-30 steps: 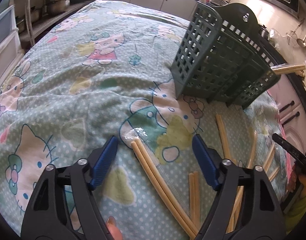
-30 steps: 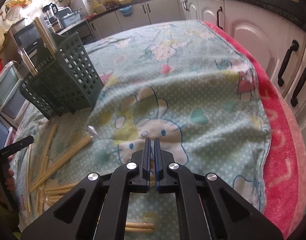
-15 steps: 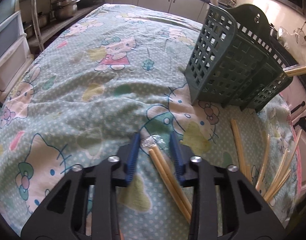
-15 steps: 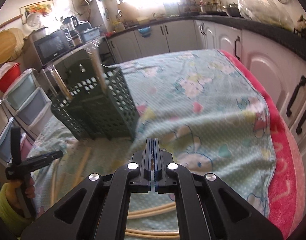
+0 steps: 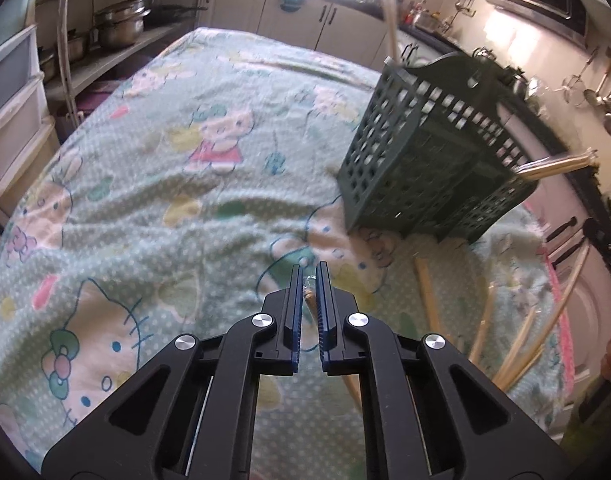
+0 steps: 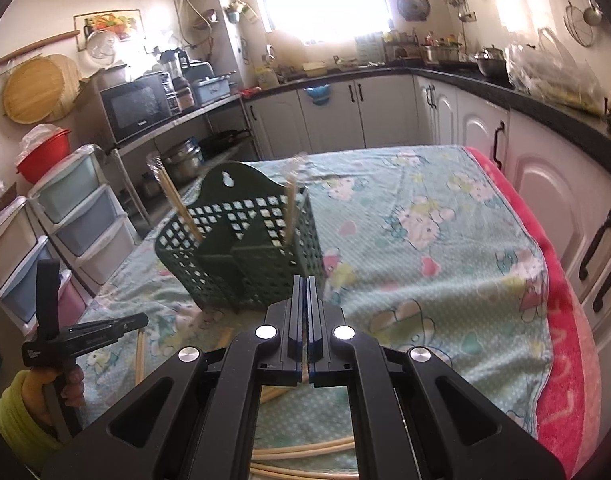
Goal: Organize utensils
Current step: 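Lift the left tool's chopsticks toward the green holder while the right tool carries its chopstick there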
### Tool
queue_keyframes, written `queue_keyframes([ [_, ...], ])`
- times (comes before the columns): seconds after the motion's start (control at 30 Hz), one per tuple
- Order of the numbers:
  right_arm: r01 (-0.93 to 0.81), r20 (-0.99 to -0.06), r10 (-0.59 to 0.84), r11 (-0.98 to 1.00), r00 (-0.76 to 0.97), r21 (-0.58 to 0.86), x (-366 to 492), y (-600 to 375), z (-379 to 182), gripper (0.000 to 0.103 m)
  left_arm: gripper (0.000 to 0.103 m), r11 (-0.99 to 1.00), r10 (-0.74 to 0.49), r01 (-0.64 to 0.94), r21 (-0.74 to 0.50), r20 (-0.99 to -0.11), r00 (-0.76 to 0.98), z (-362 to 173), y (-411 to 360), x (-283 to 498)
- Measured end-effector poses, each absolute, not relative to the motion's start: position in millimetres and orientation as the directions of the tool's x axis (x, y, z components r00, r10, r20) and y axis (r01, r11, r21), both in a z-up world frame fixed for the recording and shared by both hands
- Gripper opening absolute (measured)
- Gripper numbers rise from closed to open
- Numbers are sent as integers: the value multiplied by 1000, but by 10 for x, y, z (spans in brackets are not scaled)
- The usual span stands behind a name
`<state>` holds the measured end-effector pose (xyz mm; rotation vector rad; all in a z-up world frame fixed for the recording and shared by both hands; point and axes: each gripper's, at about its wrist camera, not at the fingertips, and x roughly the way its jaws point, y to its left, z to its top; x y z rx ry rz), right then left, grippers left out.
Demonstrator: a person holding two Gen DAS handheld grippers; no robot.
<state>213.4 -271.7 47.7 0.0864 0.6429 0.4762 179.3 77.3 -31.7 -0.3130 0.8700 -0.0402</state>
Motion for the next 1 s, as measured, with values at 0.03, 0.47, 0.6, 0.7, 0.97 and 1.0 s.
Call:
queue_keyframes([
  [0.03,-405,-552,456,887,699,220,2119,-2698,503,1,4,954,-163,-86,-288,-738,655,-274,765,1788],
  [0.47,-496,-485,513,850,708,177,1911,-2383,869,1,2,954,-216,23,-299,-630,746,337,600,1738],
  [0.6,-513,-465,525,842,713,163,1854,-2325,966,1,2,950,-238,53,-307,-606,759,460,555,1733],
  [0.7,-526,-453,533,836,714,155,1808,-2278,1033,1,2,947,-258,78,-313,-588,767,558,518,1729],
  [0.97,-543,-433,545,828,718,141,1779,-2231,1139,1,2,942,-286,125,-311,-549,785,767,433,1728],
  [1.0,-544,-429,545,828,720,138,1776,-2227,1157,1,2,941,-289,130,-312,-545,787,788,427,1731],
])
